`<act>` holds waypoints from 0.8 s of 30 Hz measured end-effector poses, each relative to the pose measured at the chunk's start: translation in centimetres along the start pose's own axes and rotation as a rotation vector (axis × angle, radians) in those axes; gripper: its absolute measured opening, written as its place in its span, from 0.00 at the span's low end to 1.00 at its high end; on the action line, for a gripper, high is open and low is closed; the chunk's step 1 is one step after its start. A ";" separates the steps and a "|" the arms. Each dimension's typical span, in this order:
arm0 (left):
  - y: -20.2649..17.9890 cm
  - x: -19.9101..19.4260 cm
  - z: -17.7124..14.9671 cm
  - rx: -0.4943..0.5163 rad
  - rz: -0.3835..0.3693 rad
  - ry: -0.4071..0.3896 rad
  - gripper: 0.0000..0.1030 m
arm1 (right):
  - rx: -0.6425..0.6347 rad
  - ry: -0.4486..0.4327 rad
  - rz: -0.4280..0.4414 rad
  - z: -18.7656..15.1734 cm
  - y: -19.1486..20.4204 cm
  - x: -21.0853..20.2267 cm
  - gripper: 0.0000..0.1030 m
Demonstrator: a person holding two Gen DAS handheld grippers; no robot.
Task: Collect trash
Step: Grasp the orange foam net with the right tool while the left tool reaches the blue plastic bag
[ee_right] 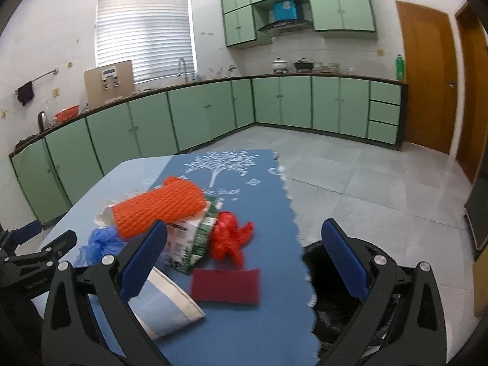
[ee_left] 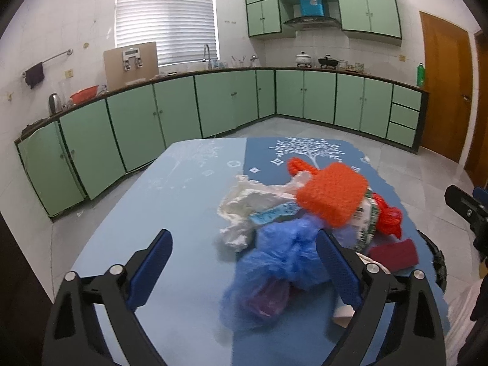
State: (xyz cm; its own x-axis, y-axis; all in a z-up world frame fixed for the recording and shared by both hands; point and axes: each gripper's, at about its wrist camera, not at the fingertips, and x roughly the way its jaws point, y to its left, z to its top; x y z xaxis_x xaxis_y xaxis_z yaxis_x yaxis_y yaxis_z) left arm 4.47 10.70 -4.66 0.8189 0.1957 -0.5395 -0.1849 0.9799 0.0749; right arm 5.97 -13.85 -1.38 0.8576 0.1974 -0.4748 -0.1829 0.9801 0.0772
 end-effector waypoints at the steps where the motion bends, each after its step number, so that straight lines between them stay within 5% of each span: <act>1: 0.4 0.4 0.1 -0.004 0.010 -0.003 0.90 | -0.009 -0.003 0.011 0.2 0.7 0.5 0.95; 10: 4.2 2.2 0.6 -0.048 0.088 0.010 0.90 | -0.059 0.031 0.116 1.0 6.3 4.0 0.95; 24: 7.2 4.0 0.7 -0.087 0.106 0.010 0.90 | -0.117 0.079 0.132 0.3 10.4 7.4 0.92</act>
State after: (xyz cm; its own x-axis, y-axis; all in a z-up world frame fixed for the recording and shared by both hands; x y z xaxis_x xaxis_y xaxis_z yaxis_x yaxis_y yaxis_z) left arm 6.79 18.59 -5.68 0.7871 0.2969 -0.5406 -0.3167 0.9467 0.0588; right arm 10.59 -2.22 -3.80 0.7829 0.3171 -0.5352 -0.3498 0.9359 0.0428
